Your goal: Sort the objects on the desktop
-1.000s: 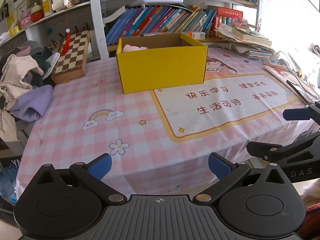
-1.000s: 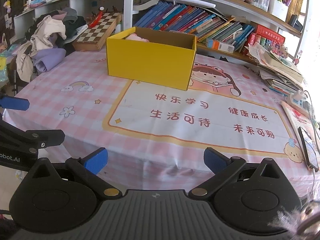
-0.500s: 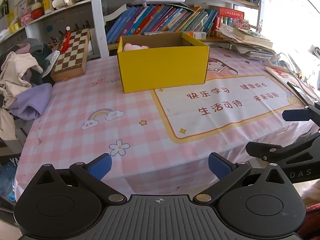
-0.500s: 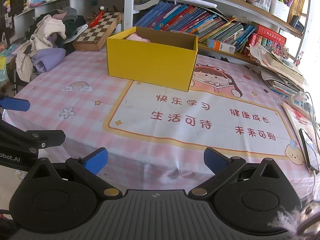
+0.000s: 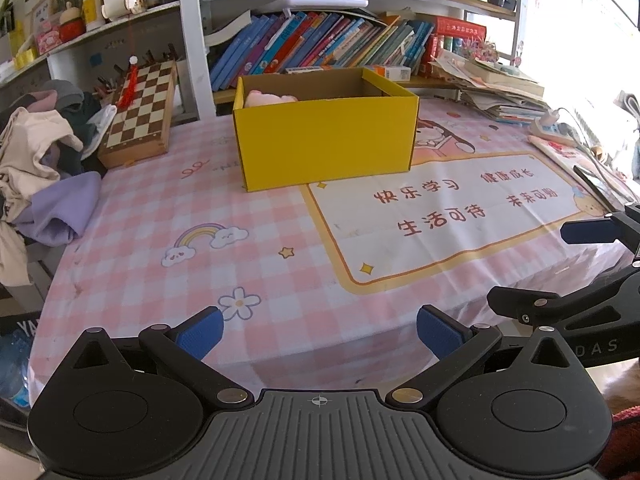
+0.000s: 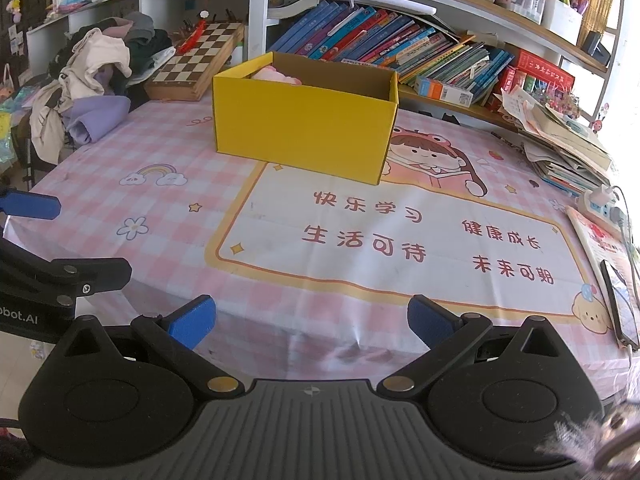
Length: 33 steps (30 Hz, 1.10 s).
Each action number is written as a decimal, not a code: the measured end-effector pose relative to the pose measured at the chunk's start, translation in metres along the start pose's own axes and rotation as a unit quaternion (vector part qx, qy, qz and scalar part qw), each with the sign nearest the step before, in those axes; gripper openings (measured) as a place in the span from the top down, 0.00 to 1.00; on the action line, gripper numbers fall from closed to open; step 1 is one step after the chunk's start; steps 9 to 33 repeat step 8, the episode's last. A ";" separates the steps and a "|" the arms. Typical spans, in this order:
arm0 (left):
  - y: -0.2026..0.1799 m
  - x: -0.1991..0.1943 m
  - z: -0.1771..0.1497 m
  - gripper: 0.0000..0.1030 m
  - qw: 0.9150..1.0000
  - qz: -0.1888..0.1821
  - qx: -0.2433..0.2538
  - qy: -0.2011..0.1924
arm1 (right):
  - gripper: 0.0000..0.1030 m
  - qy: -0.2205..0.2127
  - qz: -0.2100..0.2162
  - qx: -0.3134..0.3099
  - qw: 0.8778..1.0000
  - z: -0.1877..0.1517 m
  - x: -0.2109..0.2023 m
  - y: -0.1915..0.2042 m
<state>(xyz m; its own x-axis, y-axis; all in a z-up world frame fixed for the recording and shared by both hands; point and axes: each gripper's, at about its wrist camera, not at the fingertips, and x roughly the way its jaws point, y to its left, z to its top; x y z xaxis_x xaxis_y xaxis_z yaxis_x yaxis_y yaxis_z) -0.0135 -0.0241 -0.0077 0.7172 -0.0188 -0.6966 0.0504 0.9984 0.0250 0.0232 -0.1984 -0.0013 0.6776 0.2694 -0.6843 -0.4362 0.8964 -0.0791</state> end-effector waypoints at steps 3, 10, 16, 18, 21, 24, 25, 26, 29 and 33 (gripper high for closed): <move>0.000 0.001 0.000 0.00 1.000 -0.001 0.000 -0.003 | 0.00 0.002 0.000 0.001 1.000 0.001 0.002 0.000; 0.001 0.001 0.001 0.00 1.000 0.001 0.001 -0.006 | 0.00 0.004 0.001 0.000 1.000 0.003 0.004 0.001; 0.001 0.001 0.001 0.00 1.000 0.001 0.001 -0.006 | 0.00 0.004 0.001 0.000 1.000 0.003 0.004 0.001; 0.001 0.001 0.001 0.00 1.000 0.001 0.001 -0.006 | 0.00 0.004 0.001 0.000 1.000 0.003 0.004 0.001; 0.001 0.001 0.001 0.00 1.000 0.001 0.001 -0.006 | 0.00 0.004 0.001 0.000 1.000 0.003 0.004 0.001; 0.001 0.001 0.001 0.00 1.000 0.001 0.001 -0.006 | 0.00 0.004 0.001 0.000 1.000 0.003 0.004 0.001; 0.001 0.001 0.001 0.00 1.000 0.001 0.001 -0.006 | 0.00 0.004 0.001 0.000 1.000 0.003 0.004 0.001; 0.001 0.001 0.001 0.00 1.000 0.001 0.001 -0.006 | 0.00 0.004 0.001 0.000 1.000 0.003 0.004 0.001; 0.001 0.001 0.001 0.00 1.000 0.001 0.001 -0.006 | 0.00 0.004 0.001 0.000 1.000 0.003 0.004 0.001; 0.001 0.001 0.001 0.00 1.000 0.001 0.001 -0.006 | 0.00 0.004 0.001 0.000 1.000 0.003 0.004 0.001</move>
